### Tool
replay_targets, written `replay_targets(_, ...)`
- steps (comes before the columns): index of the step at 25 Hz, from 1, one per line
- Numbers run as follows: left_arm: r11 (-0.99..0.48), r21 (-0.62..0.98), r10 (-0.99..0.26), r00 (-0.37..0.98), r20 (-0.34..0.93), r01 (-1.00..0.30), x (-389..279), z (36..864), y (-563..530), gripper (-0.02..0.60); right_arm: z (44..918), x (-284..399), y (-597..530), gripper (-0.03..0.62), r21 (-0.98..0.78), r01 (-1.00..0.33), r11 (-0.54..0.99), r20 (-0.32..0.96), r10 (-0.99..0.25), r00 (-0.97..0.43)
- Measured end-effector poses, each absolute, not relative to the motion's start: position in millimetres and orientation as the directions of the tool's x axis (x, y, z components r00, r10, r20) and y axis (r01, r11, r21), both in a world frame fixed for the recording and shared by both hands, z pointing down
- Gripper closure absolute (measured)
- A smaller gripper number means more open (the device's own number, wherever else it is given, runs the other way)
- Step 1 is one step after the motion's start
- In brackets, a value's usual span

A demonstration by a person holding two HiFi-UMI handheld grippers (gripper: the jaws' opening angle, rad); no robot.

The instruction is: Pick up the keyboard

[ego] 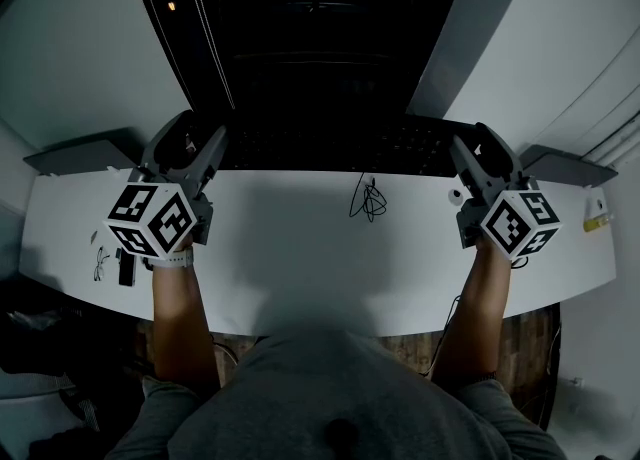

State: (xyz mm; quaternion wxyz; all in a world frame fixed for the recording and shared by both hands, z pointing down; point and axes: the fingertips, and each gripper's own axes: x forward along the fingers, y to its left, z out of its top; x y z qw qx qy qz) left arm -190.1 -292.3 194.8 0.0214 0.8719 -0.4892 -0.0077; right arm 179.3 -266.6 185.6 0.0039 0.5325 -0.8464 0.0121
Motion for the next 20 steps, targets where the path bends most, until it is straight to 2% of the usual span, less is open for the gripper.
replay_targets(20, -0.514, 0.045, -0.857, 0.515, 0.018, -0.856, -189.1, 197.0, -292.6, 0.314, 189.1, 181.0, -268.1, 0.330, -0.030, -0.896, 0.443, 0.020, -0.896, -0.443)
